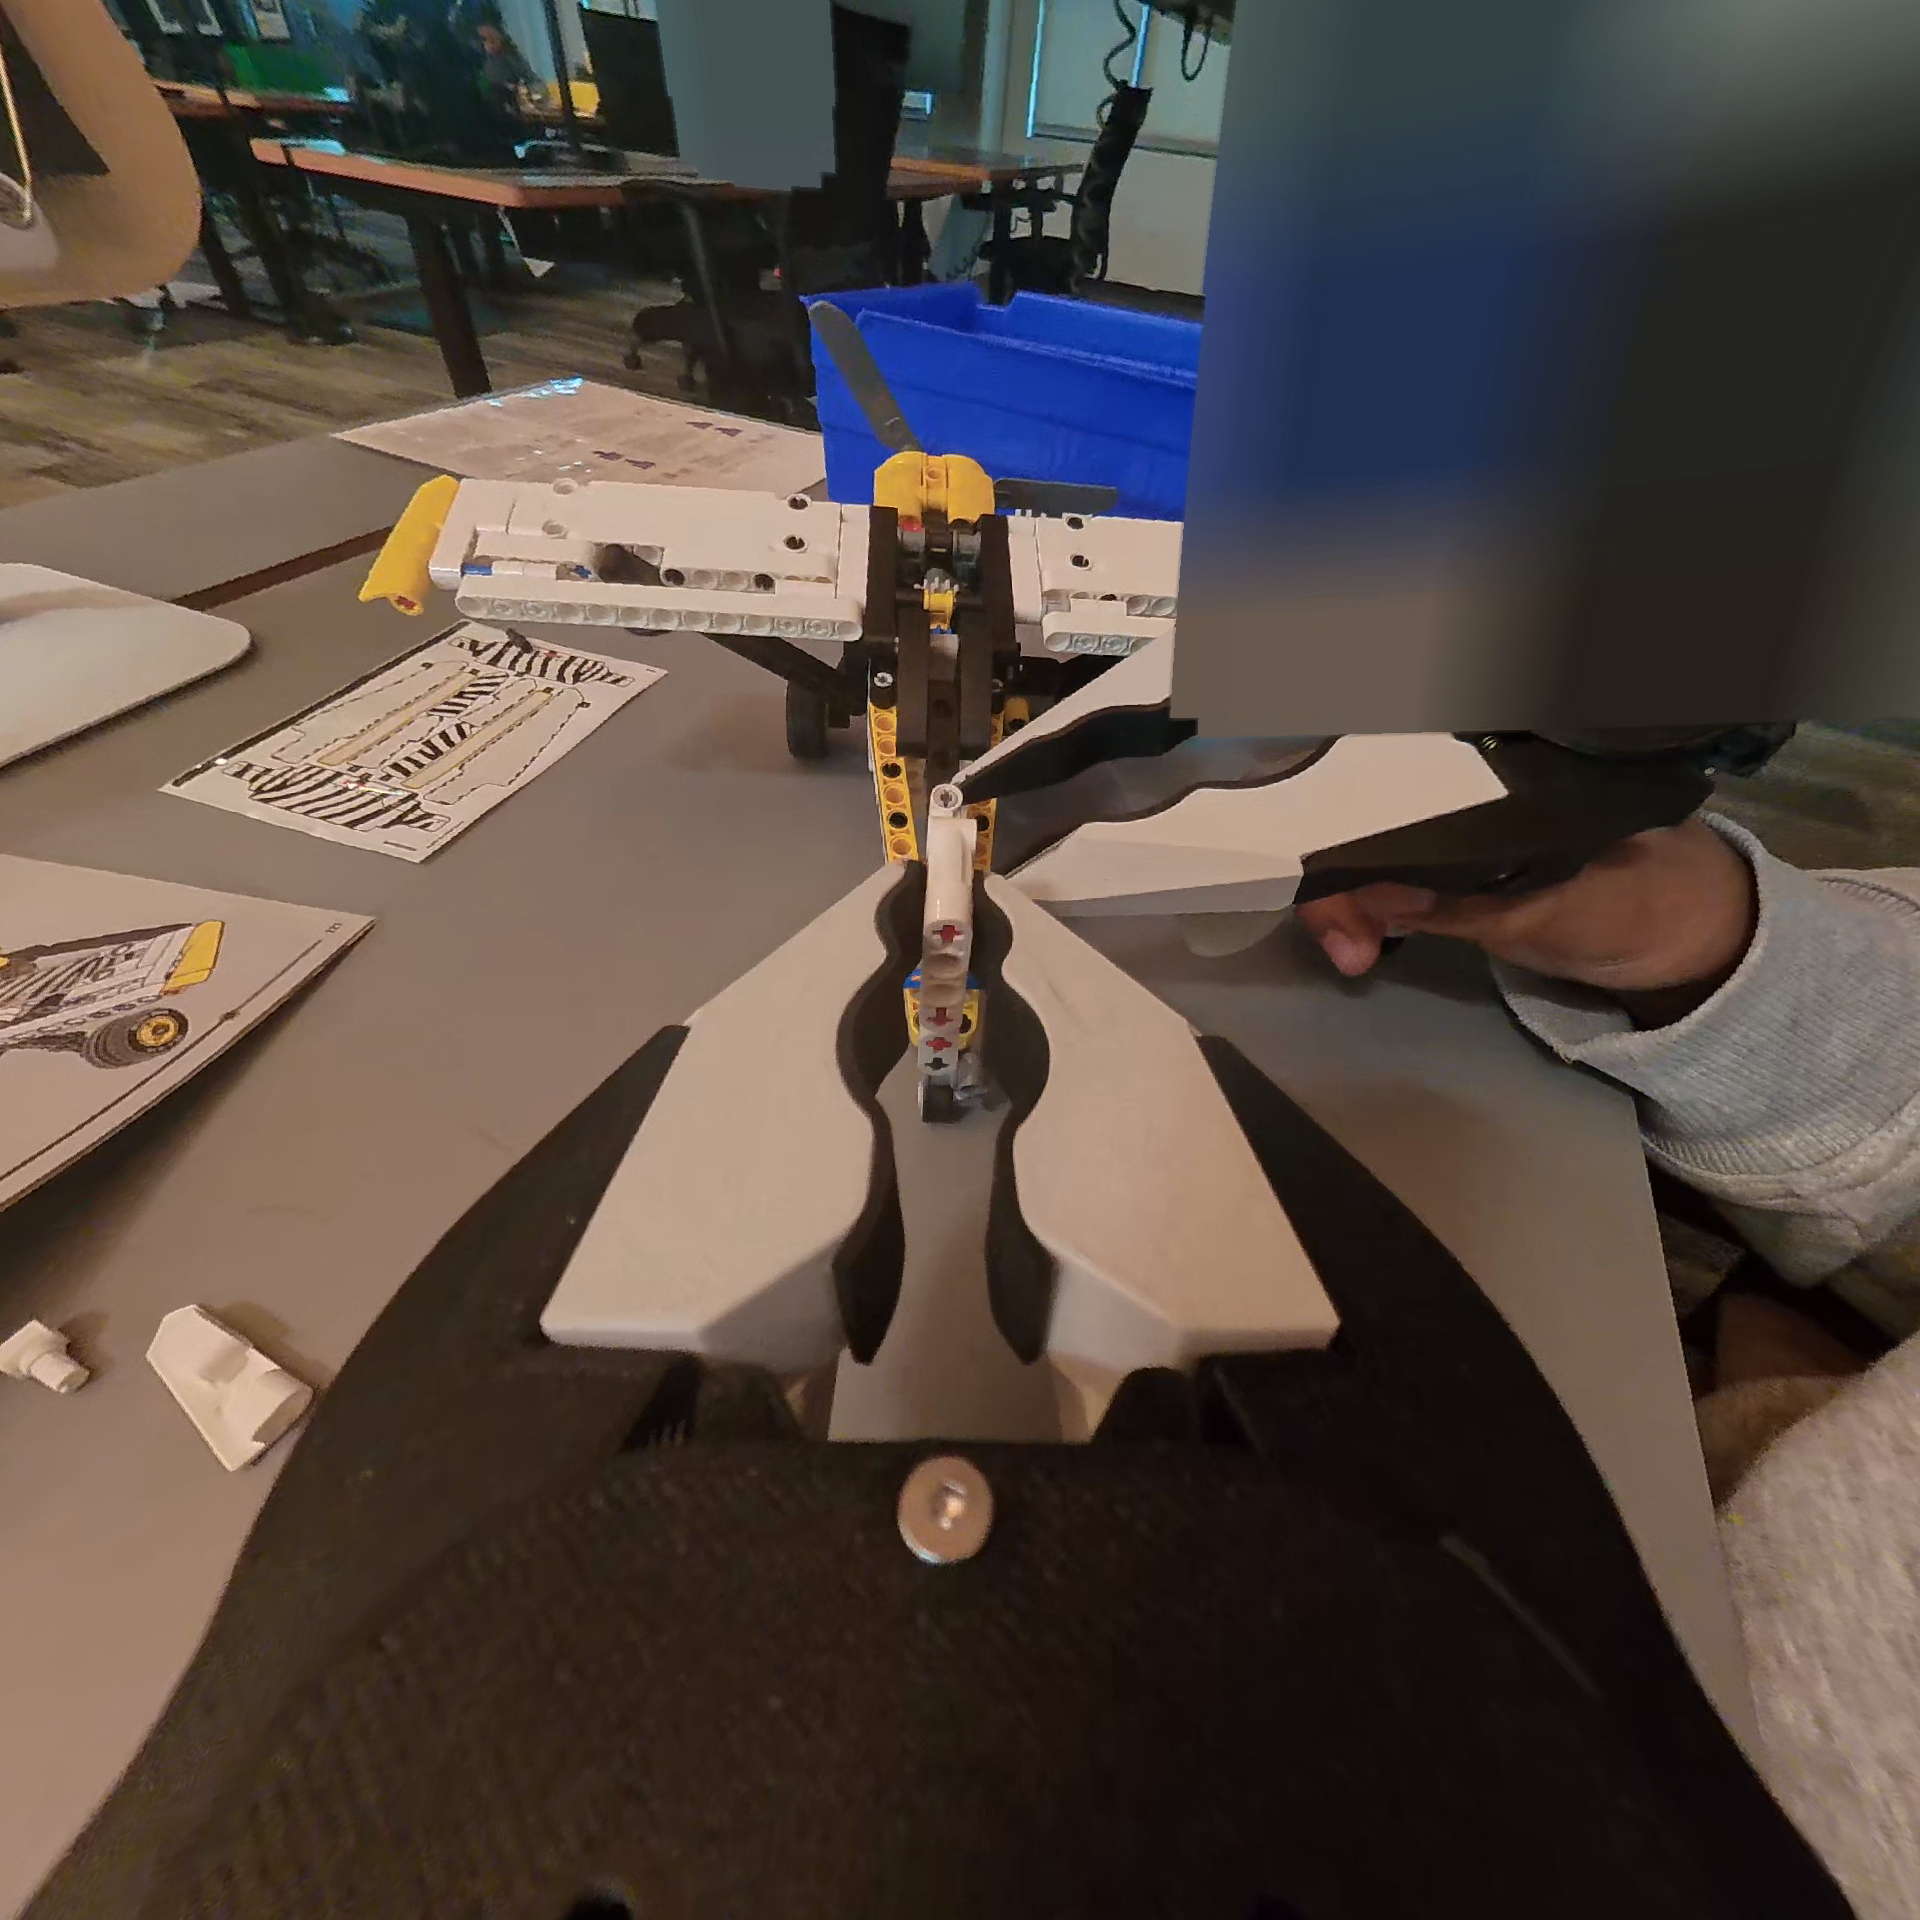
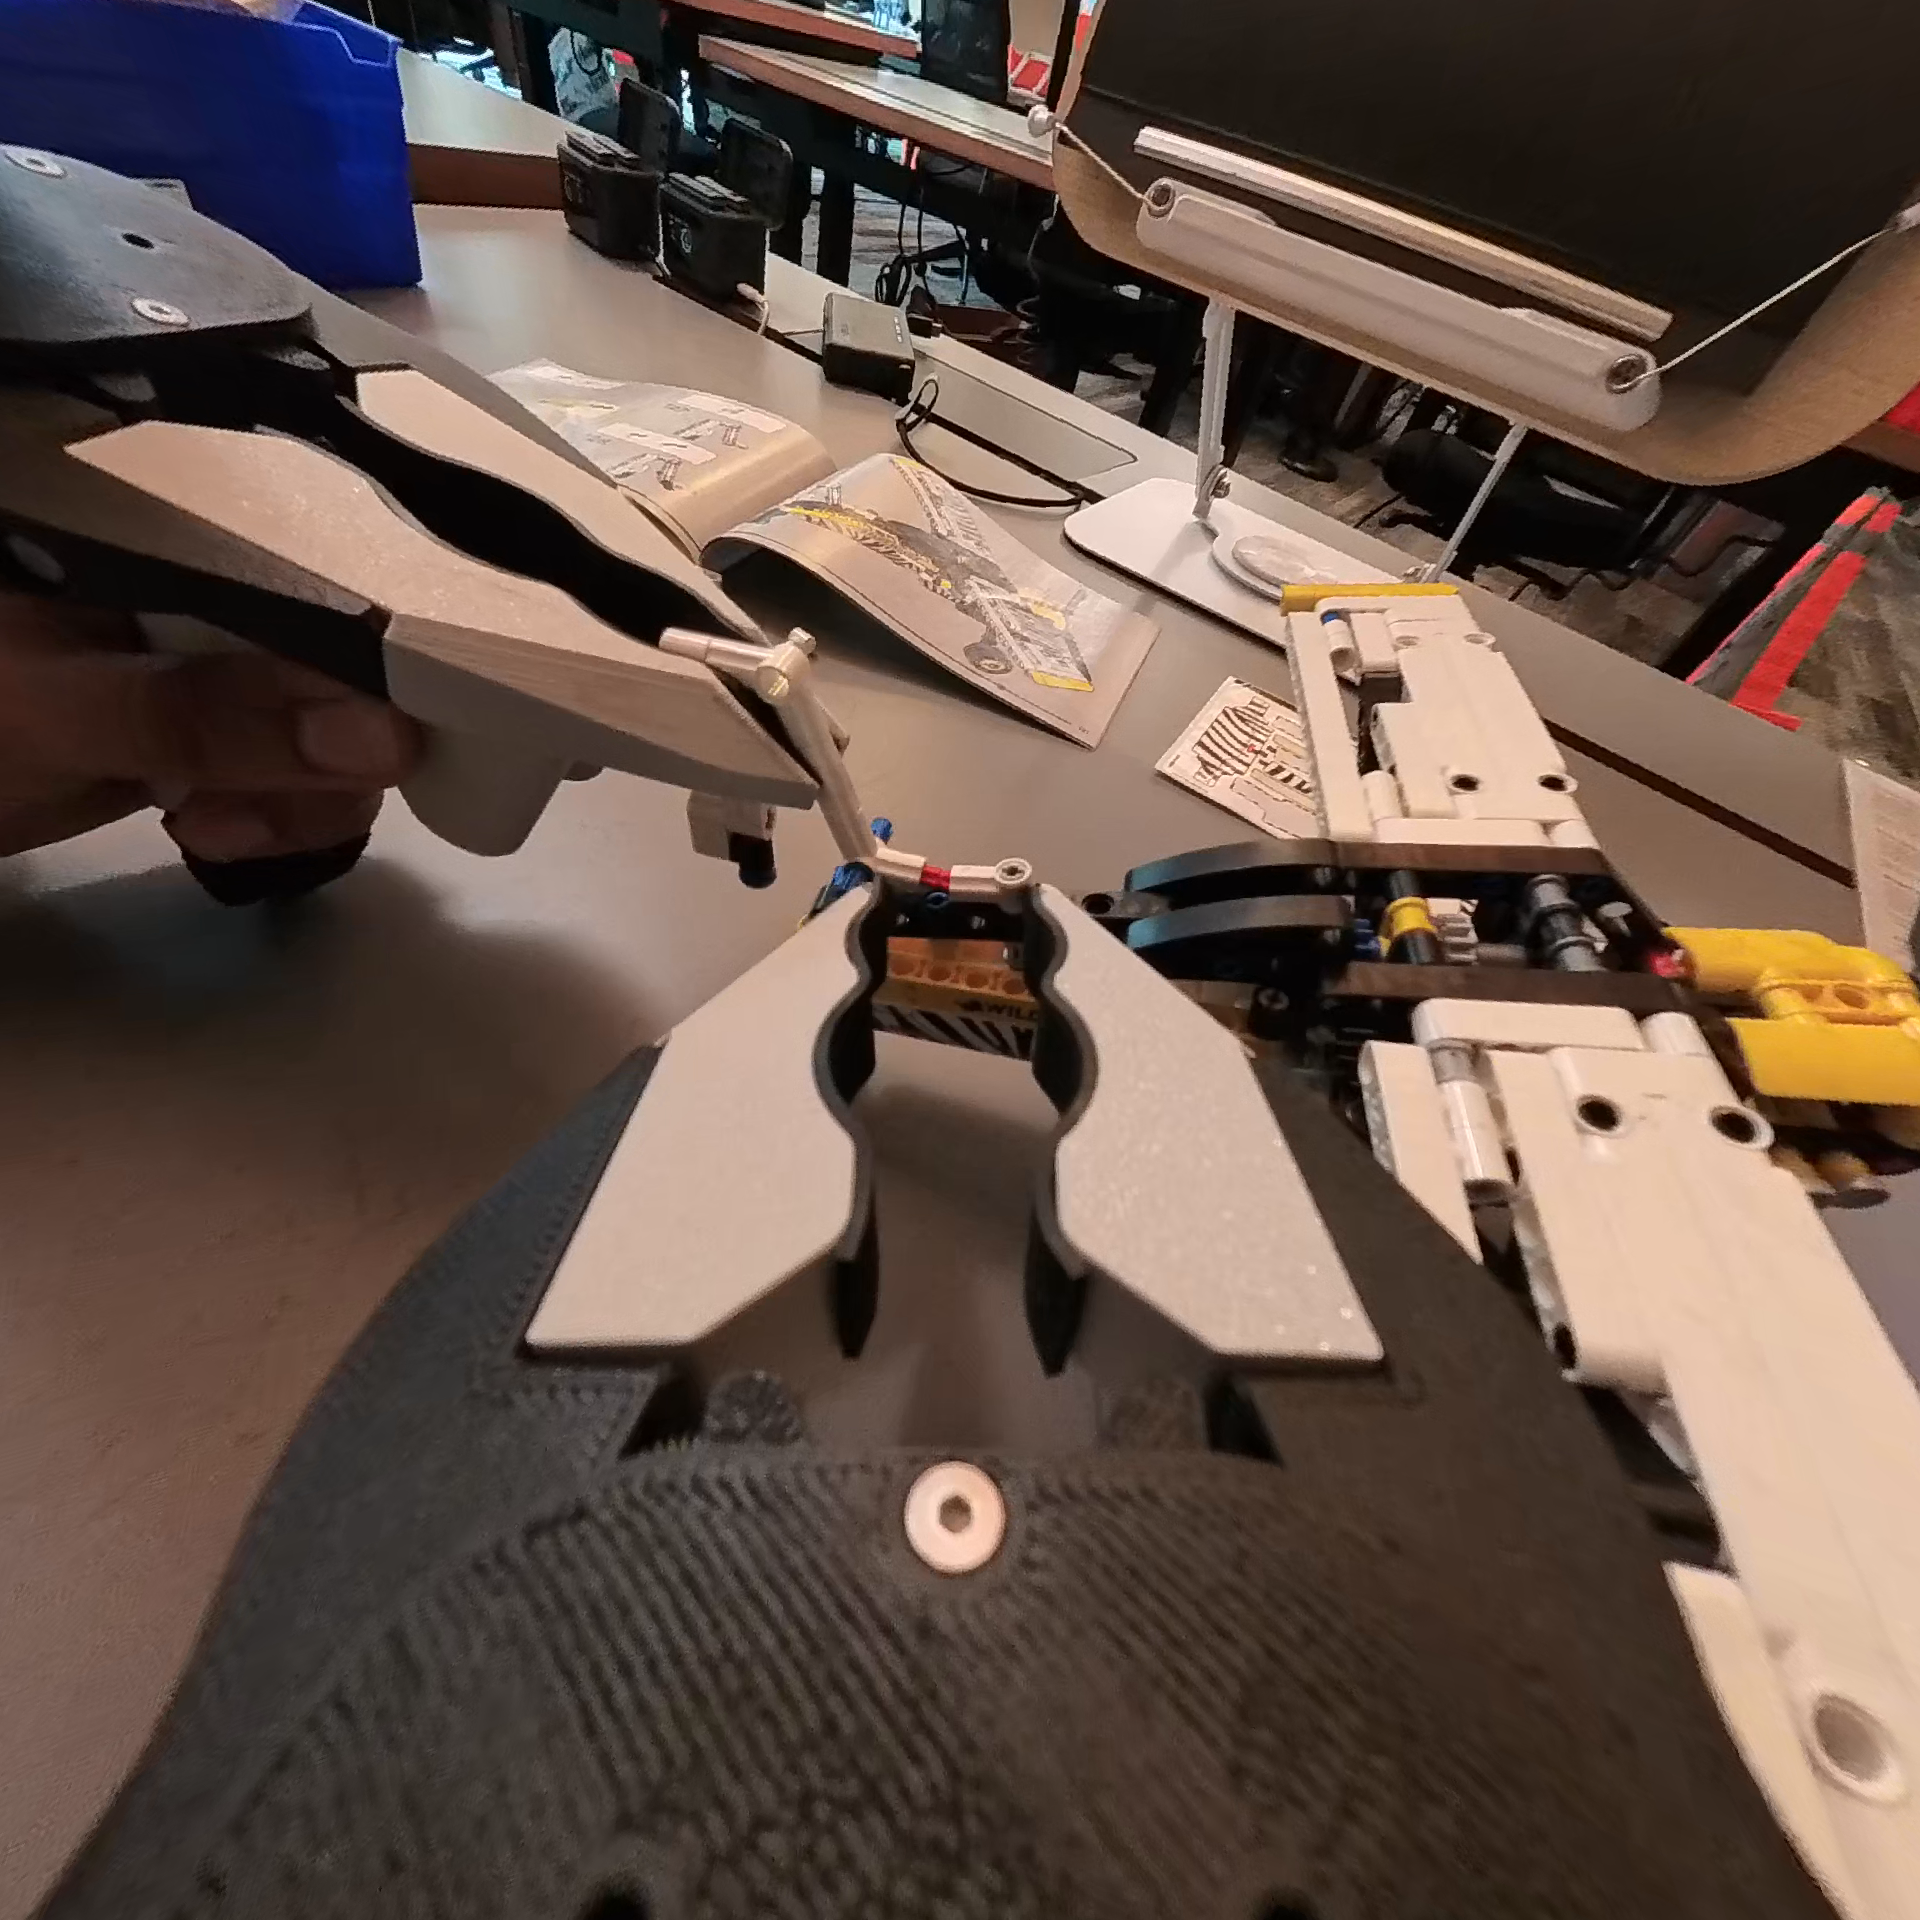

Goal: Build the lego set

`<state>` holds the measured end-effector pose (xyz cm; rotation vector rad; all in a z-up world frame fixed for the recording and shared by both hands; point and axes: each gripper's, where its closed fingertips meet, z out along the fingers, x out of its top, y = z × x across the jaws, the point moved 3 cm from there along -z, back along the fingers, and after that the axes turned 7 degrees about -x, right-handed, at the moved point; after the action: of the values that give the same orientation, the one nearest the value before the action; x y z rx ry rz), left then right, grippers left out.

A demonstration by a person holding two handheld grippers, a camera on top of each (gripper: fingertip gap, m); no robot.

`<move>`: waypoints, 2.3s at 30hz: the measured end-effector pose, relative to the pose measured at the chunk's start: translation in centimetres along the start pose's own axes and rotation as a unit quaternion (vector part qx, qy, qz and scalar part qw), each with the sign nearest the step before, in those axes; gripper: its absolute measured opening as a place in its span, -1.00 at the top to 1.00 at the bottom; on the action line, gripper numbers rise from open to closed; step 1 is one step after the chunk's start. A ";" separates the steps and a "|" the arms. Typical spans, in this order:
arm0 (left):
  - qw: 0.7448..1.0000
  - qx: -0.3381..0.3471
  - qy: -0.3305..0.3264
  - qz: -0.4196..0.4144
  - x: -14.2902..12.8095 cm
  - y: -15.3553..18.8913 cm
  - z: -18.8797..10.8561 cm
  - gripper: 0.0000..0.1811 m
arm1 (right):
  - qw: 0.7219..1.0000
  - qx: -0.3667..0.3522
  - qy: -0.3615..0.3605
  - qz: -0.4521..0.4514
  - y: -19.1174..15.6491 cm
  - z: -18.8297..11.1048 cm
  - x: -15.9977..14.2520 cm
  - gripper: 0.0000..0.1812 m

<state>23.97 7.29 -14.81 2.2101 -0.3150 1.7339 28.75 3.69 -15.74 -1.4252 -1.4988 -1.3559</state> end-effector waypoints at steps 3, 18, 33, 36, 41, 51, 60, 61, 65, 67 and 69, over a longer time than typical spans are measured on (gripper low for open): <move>1.000 0.000 -0.004 -0.009 -0.1 0.0 0.1 0.92 | 1.000 -0.001 0.001 0.003 0.1 0.0 0.0 0.72; 0.999 -0.005 -0.029 -0.020 -0.7 -0.1 0.3 0.93 | 0.999 0.019 0.002 0.039 0.5 0.0 0.1 0.70; 0.999 -0.004 -0.029 -0.020 -0.6 -0.1 0.4 0.93 | 1.000 0.020 -0.003 0.021 0.1 0.4 0.0 0.52; 1.000 0.000 -0.026 -0.018 -0.5 -0.1 0.4 0.93 | 1.000 0.021 -0.002 0.022 0.1 0.4 0.0 0.52; 0.999 -0.003 -0.025 -0.023 -0.5 -0.2 0.5 0.93 | 0.999 0.024 -0.002 0.030 0.2 0.4 0.0 0.53; 0.999 0.001 -0.028 -0.017 -0.5 -0.1 0.6 0.93 | 0.999 0.028 -0.004 0.042 0.3 0.4 0.0 0.58; 0.999 -0.004 -0.031 -0.030 -0.7 -0.1 0.6 0.93 | 0.999 0.025 -0.006 0.036 0.2 0.4 0.0 0.55; 0.999 -0.004 -0.034 -0.035 -0.8 -0.2 0.6 0.93 | 0.999 0.024 -0.006 0.033 0.2 0.4 0.0 0.54; 0.998 -0.004 -0.043 -0.047 -1.0 -0.3 0.7 0.92 | 0.999 0.024 -0.007 0.028 0.1 0.4 0.0 0.51; 0.998 -0.006 -0.044 -0.048 -1.0 -0.3 0.8 0.92 | 0.999 0.023 -0.007 0.024 0.0 0.5 0.0 0.50; 0.998 -0.007 -0.045 -0.049 -1.1 -0.3 0.8 0.92 | 1.000 0.017 -0.008 0.014 -0.1 0.5 -0.1 0.49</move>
<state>24.52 7.26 -16.03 2.2575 -0.2343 1.5813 28.77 4.15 -15.95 -1.4343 -1.5004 -1.2995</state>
